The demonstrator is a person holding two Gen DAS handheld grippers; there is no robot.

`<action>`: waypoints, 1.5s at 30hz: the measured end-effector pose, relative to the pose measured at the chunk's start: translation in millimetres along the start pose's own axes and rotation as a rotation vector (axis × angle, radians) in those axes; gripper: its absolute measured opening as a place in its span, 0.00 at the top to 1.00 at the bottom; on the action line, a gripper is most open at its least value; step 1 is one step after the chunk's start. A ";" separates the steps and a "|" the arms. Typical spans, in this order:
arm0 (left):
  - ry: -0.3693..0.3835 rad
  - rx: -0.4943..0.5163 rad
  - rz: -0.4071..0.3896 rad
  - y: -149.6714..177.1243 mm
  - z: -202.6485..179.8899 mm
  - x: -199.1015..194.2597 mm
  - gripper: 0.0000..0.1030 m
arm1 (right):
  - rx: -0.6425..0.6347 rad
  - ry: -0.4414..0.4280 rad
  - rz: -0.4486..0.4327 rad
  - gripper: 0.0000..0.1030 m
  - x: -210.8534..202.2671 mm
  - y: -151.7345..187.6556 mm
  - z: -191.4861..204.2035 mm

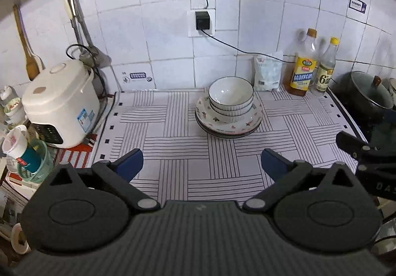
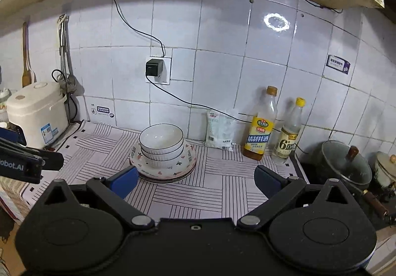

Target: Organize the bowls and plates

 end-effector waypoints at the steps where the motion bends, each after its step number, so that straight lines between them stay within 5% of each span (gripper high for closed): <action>1: -0.002 -0.003 -0.005 0.5 0.5 -1.9 0.00 | 0.006 0.002 -0.002 0.01 -1.3 0.3 0.5; 29: -0.054 -0.067 -0.034 20.6 -0.8 12.0 0.00 | 0.093 0.061 0.030 0.01 4.8 25.5 -2.9; 45: 0.011 -0.058 -0.037 22.7 -0.2 11.6 0.00 | 0.097 0.065 0.071 0.01 8.6 31.3 -1.9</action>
Point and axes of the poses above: each gripper's, at about its wrist camera, not at the fingertips, and x roughly the way its jaws point, z to its left, y to its underside, the point moved 1 cm from there along x, roughly the way its jaws point, and after that the axes turned 14 degrees about -y, right-handed, at the moved point
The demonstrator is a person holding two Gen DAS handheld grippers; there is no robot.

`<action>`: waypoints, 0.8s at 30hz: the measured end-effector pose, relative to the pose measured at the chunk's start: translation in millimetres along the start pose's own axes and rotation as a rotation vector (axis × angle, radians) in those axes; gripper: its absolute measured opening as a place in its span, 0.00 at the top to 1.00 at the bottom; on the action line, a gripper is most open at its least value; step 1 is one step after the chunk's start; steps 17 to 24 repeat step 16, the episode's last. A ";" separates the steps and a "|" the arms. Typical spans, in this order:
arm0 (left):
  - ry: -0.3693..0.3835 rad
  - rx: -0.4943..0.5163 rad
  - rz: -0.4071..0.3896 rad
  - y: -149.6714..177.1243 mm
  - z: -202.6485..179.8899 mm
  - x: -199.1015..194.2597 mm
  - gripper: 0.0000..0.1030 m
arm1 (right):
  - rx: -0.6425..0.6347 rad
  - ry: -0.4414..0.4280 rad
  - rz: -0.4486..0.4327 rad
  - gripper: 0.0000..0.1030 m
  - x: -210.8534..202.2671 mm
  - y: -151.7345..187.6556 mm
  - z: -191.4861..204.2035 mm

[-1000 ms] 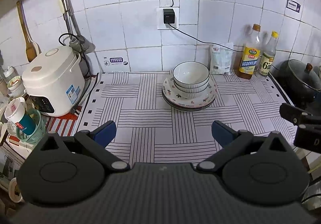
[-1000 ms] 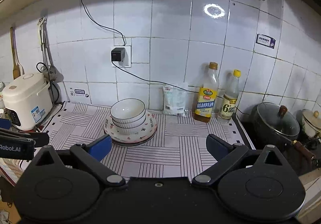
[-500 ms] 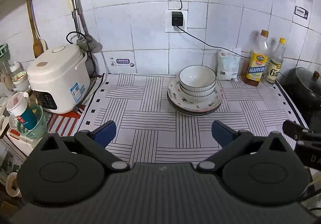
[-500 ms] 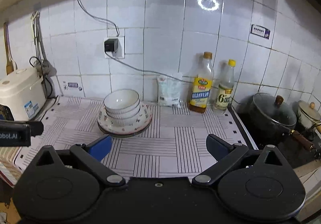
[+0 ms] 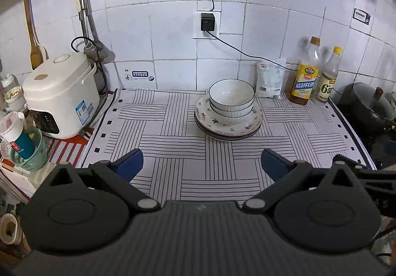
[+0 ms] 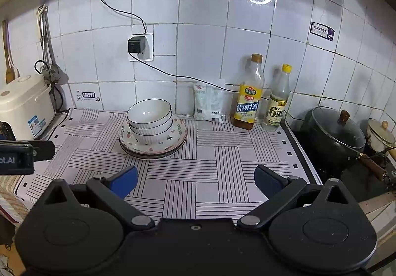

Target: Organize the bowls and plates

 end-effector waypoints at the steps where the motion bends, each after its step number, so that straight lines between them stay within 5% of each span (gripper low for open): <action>1: 0.000 0.001 -0.001 0.1 0.1 0.3 0.00 | -0.001 -0.002 0.001 0.01 -0.2 0.4 -0.3; 24: -0.002 -0.009 0.025 -0.9 3.3 9.0 0.00 | -0.003 0.001 0.014 0.01 4.6 0.0 1.3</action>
Point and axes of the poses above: each gripper's, at about its wrist camera, not at the fingertips, and x roughly the way its jaws point, z to its left, y to its underside, the point moved 1 cm from there along x, roughly the way its jaws point, and after that the axes turned 14 degrees about -y, right-handed, at the moved point
